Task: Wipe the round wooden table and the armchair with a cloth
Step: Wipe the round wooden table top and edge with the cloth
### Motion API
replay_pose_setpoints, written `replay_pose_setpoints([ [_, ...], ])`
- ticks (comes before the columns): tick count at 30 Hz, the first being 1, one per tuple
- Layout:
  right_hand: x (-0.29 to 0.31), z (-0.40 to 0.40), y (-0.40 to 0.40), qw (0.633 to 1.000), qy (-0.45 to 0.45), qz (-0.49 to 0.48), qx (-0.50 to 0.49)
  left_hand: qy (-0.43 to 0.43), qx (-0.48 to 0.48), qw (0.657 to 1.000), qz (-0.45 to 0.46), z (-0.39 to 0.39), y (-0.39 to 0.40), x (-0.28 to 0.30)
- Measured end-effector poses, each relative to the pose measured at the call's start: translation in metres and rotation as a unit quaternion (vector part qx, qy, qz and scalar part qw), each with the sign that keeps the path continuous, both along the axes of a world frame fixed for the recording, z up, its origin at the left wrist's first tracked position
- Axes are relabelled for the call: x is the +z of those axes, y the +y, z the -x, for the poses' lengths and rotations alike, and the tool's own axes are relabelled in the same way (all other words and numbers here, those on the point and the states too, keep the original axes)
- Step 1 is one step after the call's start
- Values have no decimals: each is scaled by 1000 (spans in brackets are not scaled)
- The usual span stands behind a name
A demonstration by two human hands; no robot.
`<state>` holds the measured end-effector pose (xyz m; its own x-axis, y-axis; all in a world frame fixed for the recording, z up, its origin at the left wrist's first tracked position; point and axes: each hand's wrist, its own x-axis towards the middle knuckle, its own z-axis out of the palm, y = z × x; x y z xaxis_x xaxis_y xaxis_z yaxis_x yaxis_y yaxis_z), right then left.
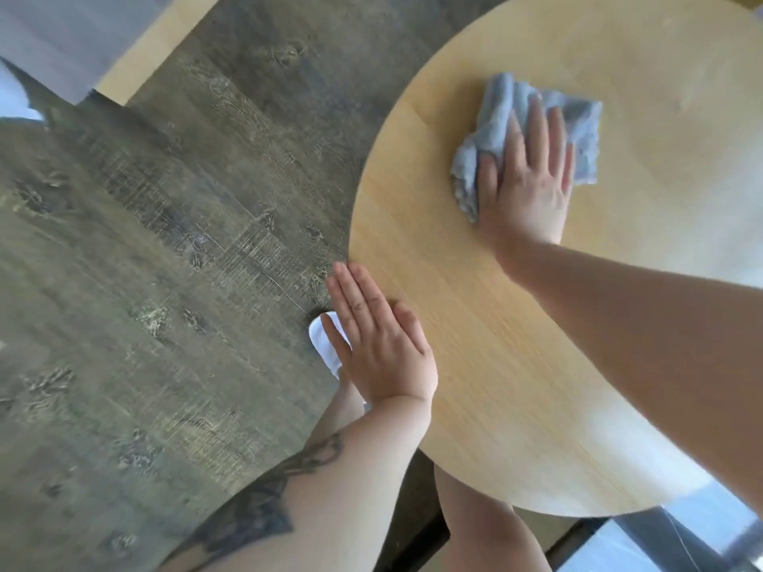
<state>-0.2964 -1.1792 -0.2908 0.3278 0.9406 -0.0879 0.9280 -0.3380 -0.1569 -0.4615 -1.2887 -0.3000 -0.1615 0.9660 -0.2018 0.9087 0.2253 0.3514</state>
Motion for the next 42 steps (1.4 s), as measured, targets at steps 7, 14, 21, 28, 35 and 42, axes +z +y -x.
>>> replay_pose_setpoints([
  [7, 5, 24, 27, 806, -68, 61, 585, 12, 3, 1000, 0, 8, -2, -6],
  [14, 5, 46, 8, 968, -1, 61, 244, 27, 6, 1000, 2, -2, 0, -1],
  [21, 4, 22, -29, 997, 48, -5, -55, 49, 0, 999, -4, -2, 1, 0],
  [28, 2, -41, -63, 995, 34, 22, 91, 46, -179, 983, -11, -7, -13, 11],
  [35, 6, -37, -123, 946, 22, 61, 317, -43, -166, 985, -17, -64, -15, 14],
  [42, 13, -42, -197, 979, 8, 15, -204, 38, -221, 974, -22, -83, -26, 5],
])
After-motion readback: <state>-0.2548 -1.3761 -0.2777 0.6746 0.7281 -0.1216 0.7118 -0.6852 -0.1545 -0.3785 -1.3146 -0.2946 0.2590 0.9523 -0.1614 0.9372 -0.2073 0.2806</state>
